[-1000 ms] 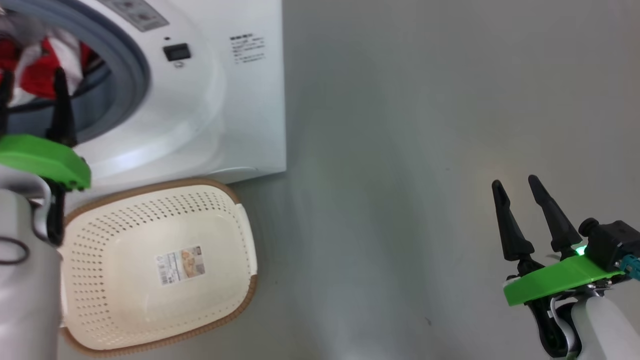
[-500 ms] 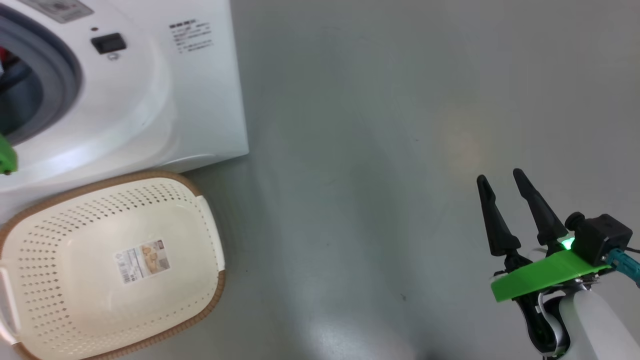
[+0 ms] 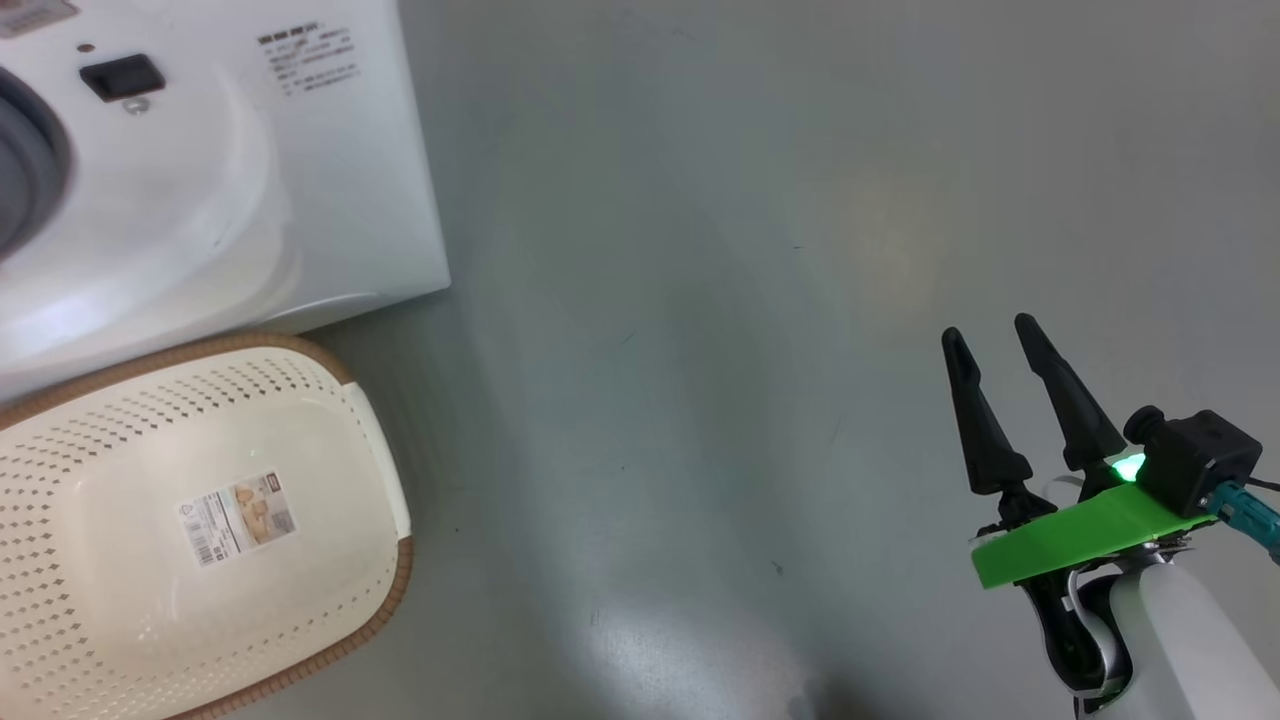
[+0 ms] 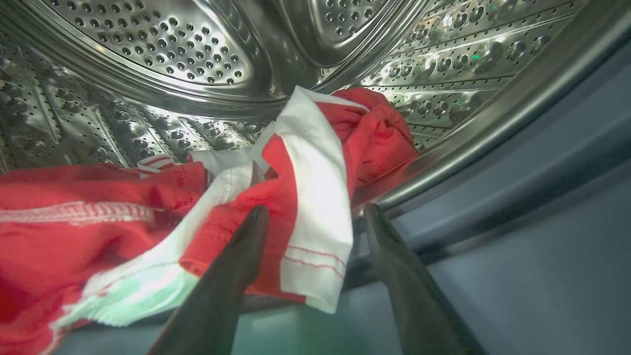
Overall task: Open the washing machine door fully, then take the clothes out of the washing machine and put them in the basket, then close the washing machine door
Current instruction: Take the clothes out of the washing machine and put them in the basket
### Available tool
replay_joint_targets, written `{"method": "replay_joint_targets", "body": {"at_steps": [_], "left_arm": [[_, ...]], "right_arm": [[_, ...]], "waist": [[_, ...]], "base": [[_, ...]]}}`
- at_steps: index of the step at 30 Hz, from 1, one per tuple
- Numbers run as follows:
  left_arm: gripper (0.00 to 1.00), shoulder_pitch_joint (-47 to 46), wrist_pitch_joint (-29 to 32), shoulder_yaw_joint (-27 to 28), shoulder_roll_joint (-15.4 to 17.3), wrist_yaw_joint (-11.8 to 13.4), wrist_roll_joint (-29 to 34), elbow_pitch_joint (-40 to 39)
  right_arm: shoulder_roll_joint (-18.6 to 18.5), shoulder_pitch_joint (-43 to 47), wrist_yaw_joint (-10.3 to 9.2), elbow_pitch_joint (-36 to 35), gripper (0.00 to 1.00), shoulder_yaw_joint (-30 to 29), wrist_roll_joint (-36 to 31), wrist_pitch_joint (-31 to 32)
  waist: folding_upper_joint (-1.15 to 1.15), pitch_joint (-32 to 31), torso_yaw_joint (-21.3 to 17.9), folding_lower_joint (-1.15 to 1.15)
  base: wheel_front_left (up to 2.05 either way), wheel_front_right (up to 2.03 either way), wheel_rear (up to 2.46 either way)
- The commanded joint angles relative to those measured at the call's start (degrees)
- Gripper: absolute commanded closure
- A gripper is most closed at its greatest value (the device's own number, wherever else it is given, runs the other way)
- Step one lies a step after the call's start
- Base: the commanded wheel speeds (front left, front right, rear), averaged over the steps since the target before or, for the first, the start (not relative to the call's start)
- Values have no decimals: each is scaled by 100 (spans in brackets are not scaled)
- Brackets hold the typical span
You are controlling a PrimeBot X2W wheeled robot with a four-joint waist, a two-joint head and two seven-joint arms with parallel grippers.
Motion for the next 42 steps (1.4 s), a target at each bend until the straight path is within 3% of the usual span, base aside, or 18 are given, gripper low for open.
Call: {"method": "replay_joint_targets", "body": {"at_steps": [1,12,14,15,16,17,19,28,42], "left_arm": [[0,-24,-26,7,324,32,46,-28],[1,-86,69,-146,450,265,88,139],[52,-82,73,-148,454,322,69,151],[62,-79,71,-157,454,350,68,155],[86,-78,65,-150,450,360,47,159],[95,-74,60,-151,446,364,35,162],[100,-67,42,-144,436,372,0,165],[100,57,-23,-43,339,358,-209,-94],[100,1237,-27,899,-242,305,-699,-2255]], "right_arm": [[-60,14,37,-155,0,101,-14,-37],[-44,0,37,-238,0,169,0,-37],[-43,11,37,-242,0,156,0,-37],[-43,14,37,-242,0,150,0,-37],[-44,17,37,-241,0,147,1,-37],[-45,18,37,-238,0,146,1,-37],[-45,11,37,-234,0,146,-1,-37],[-71,-4,37,-205,0,141,-18,-37],[-179,77,37,-145,0,78,-25,-37]], "waist": [[0,0,-16,0],[0,14,-108,0],[0,10,-106,0],[0,8,-104,0],[0,5,-101,0],[0,2,-96,0],[0,-7,-85,0],[0,-132,28,0],[0,-553,433,0]], "base": [[0,0,0],[0,0,0],[0,0,0],[0,0,0],[0,0,0],[0,0,0],[0,0,0],[0,0,0],[0,0,0]]}}
